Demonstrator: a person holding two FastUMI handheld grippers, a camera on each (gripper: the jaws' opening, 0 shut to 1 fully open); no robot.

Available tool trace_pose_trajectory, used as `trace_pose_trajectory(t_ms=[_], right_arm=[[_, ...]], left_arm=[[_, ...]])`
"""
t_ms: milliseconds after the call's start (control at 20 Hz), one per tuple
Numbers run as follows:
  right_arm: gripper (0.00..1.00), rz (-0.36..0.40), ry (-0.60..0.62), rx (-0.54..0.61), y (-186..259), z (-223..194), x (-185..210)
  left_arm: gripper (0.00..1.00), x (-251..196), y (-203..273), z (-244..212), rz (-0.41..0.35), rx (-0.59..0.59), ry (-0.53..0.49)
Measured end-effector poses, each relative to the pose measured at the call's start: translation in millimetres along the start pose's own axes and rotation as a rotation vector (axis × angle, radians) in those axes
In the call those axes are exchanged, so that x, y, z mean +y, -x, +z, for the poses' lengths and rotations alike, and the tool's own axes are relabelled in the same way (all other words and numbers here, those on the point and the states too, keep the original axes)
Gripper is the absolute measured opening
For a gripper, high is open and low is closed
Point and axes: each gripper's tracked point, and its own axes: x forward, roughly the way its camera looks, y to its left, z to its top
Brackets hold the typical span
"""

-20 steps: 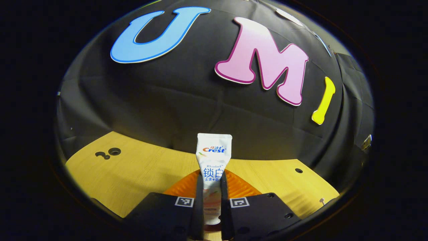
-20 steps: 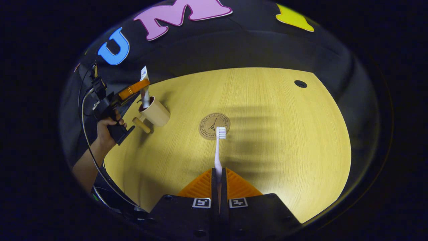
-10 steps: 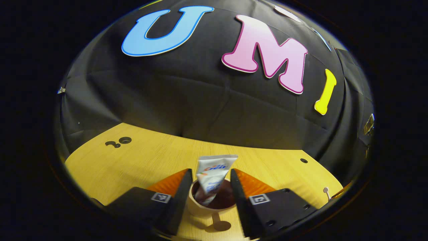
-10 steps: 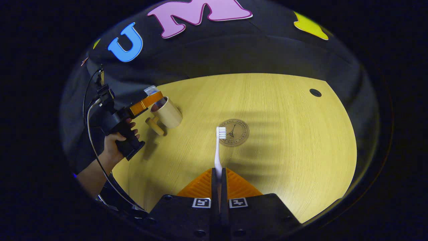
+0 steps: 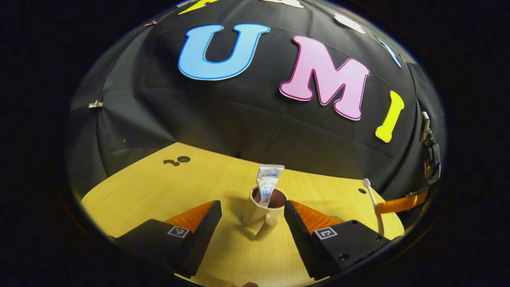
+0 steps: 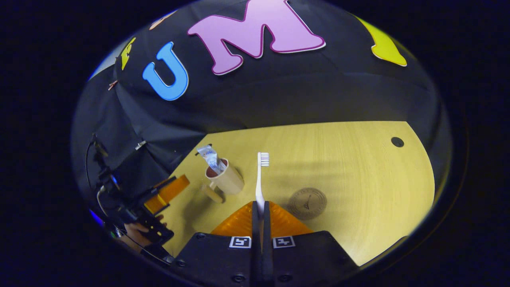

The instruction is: Put the toothbrush and toothpaste on the desktop into the cup, then pick up the cup and place it on the coaster on the desktop.

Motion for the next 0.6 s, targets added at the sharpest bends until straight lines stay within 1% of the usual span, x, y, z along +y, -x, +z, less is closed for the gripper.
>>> trace_pose_trajectory(t_ms=[100, 350, 500, 600], right_arm=[[0.05, 0.032, -0.002, -0.047, -14, 19, 16], [0.05, 0.108, 0.004, -0.186, -42, 64, 58], [0.05, 0.133, -0.013, -0.256, -63, 78, 79], [0.05, 0.154, -0.035, -0.294, -79, 85, 92]], left_arm=[[0.98, -2, 19, -9, -0.010, 0.016, 0.038], [0.97, 8, 54, -23, 0.024, 0.028, 0.080], [0.97, 12, 62, -31, 0.035, 0.039, 0.115], [0.97, 15, 61, -27, 0.043, 0.023, 0.133]])
